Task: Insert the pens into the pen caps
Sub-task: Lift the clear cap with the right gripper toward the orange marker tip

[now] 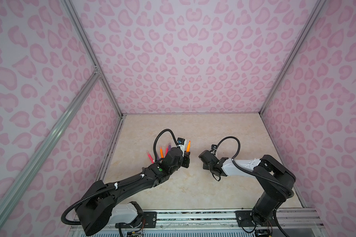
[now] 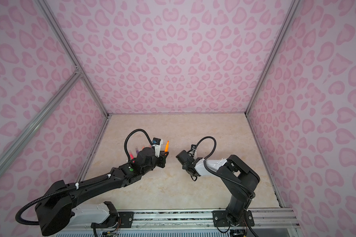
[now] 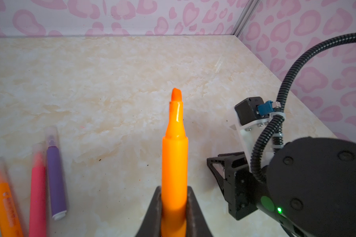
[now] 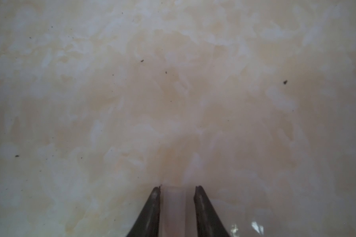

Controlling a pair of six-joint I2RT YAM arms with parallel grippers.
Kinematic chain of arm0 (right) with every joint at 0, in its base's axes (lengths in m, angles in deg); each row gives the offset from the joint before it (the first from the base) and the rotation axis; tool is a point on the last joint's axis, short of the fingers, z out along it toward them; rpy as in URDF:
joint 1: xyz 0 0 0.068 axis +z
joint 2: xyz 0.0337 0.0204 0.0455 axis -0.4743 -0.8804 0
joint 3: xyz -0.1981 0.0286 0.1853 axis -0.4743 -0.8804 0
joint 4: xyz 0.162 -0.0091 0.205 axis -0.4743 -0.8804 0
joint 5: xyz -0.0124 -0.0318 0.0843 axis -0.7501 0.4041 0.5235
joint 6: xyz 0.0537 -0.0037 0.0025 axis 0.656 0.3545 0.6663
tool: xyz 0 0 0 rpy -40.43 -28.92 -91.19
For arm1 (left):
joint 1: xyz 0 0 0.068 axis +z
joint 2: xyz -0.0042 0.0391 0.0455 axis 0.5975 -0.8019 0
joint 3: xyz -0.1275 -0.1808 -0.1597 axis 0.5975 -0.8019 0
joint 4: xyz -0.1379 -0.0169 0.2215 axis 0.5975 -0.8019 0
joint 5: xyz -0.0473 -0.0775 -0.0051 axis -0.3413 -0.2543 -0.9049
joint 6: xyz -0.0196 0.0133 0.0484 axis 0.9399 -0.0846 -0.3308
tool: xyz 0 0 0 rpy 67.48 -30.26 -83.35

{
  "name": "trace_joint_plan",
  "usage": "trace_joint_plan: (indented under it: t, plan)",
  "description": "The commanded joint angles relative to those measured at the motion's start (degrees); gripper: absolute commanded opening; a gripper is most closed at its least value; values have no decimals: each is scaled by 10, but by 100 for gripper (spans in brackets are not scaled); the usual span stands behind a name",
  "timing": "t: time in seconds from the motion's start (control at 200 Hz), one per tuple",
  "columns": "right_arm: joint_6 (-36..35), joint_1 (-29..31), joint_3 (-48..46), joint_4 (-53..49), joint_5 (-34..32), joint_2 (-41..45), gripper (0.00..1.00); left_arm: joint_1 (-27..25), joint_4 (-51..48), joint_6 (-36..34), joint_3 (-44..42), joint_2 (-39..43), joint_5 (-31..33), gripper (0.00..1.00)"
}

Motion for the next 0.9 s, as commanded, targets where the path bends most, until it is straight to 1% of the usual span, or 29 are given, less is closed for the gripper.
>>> trace_joint_plan:
  t: [0.0,0.305,0.495,0.66,0.785,0.895]
  plan:
    - [5,1,-1,-22,6,-8,26,0,8,-2,8,-3,-3,3]
    - [7,2,-5,-13,8,-7,19,0,8,-2,10,-6,-7,3]
    - [11,0,-20,-1,3,22,12,0,14,-2,4,-1,-21,3]
    - [3,-13,-18,-20,-14,101,8,-1,21,-2,-2,6,-27,3]
    - [-19,-20,14,-45,-35,181,8,-1,33,-2,-8,12,-45,3]
    - [-42,-36,47,-34,-38,234,8,-1,58,-7,-21,21,-71,3]
